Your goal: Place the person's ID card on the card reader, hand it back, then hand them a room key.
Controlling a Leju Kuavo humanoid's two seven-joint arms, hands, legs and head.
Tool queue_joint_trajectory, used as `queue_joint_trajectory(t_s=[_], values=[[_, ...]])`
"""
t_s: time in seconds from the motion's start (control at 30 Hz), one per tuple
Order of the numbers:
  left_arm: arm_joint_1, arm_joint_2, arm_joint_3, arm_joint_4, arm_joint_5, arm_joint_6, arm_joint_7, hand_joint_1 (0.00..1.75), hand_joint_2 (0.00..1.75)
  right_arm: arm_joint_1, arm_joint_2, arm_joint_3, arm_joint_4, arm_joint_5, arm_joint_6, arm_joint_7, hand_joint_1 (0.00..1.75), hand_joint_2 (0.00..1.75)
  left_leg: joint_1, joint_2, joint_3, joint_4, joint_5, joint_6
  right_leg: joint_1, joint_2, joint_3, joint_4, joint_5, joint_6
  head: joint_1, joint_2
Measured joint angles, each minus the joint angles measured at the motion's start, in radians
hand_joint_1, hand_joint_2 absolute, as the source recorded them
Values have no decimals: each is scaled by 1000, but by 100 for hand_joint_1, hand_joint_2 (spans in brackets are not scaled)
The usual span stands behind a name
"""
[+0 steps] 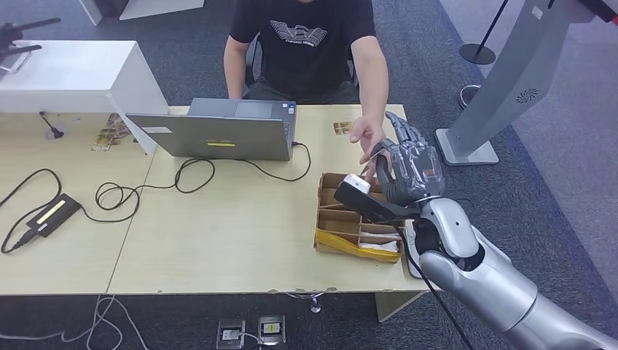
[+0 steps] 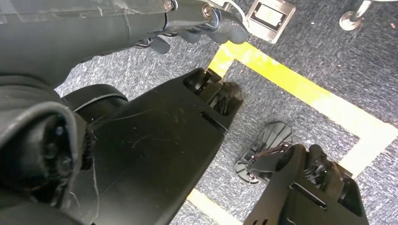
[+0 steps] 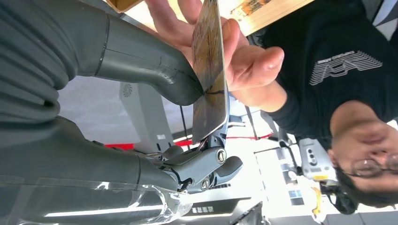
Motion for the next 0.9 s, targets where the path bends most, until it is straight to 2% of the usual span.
queue_joint_trajectory(t_s=[0.1,0.2,0.23,0.33,0.37,0.9], values=[[-3,-3,0,-2,-5,0,0,0,0,0,12,-12,35,-6,-8,-11,175,175,0,0,0,0,0,0,0,0,0,0,0,0,0,0],[-5,-3,0,-2,-7,0,0,0,0,0,23,-23,69,-10,-10,-17,158,175,0,0,0,0,0,0,0,0,0,0,0,0,0,0],[-5,-3,0,-2,-8,0,0,0,0,0,27,-28,81,-10,-12,-18,131,175,0,0,0,0,0,0,0,0,0,0,0,0,0,0],[-6,-4,0,-2,-12,0,0,0,0,0,32,-39,109,-10,-21,-21,17,175,0,0,0,0,0,0,0,0,0,0,0,0,0,0],[-6,-4,0,-2,-14,0,0,0,0,1,33,-44,117,-10,-23,-22,0,175,0,0,0,0,0,0,0,0,0,0,0,0,0,0],[-6,-9,0,-5,-31,0,2,0,0,5,43,-90,195,6,-46,-2,0,175,0,0,0,0,0,0,0,0,0,0,0,0,0,0]])
